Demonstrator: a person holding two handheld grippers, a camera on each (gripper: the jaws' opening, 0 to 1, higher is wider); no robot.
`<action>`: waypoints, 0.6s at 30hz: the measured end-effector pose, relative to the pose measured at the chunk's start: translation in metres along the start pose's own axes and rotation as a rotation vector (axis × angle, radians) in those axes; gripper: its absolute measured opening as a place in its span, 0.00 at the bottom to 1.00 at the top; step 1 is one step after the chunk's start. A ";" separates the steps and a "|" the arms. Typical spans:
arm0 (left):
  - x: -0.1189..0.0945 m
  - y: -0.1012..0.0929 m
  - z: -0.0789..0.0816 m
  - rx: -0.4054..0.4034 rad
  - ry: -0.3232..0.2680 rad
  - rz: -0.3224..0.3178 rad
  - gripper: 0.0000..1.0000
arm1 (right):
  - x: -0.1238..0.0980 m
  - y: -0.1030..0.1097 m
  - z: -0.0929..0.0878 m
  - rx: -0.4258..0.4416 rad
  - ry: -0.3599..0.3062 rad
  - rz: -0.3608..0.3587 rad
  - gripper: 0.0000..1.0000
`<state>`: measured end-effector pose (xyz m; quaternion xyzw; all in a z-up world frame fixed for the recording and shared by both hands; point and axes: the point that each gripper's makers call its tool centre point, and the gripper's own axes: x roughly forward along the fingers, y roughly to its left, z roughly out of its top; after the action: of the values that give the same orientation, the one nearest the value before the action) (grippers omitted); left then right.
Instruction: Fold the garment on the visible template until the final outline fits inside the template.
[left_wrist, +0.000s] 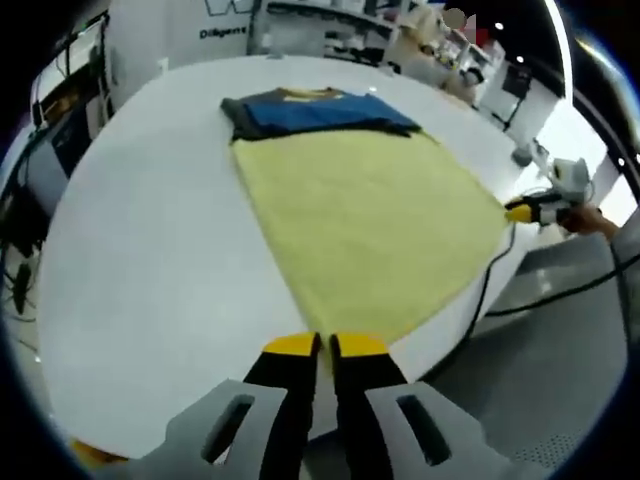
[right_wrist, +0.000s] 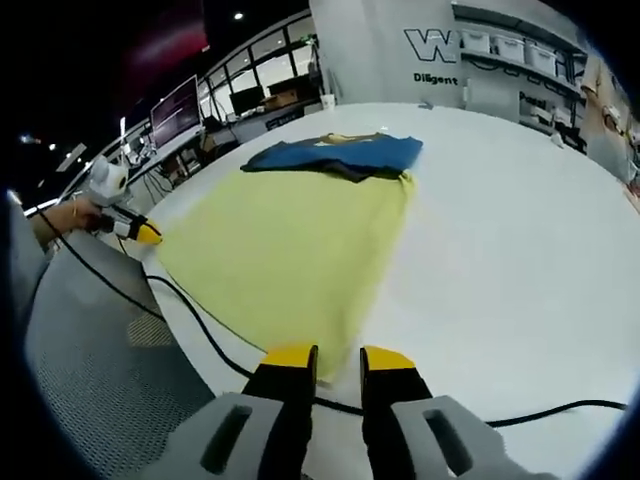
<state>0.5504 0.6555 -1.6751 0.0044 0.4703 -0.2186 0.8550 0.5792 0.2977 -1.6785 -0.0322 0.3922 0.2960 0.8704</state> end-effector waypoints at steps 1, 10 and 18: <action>0.000 -0.001 0.000 -0.006 0.001 0.001 0.01 | -0.001 -0.001 0.000 -0.046 0.011 -0.016 0.06; 0.001 0.001 -0.002 0.020 0.014 -0.002 0.00 | -0.001 0.001 0.002 -0.079 0.021 0.007 0.00; 0.000 0.003 -0.003 0.009 0.004 -0.010 0.00 | -0.006 0.001 0.003 0.017 -0.016 0.038 0.00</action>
<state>0.5495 0.6584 -1.6773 0.0062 0.4713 -0.2246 0.8529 0.5779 0.2965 -1.6717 -0.0152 0.3884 0.3093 0.8679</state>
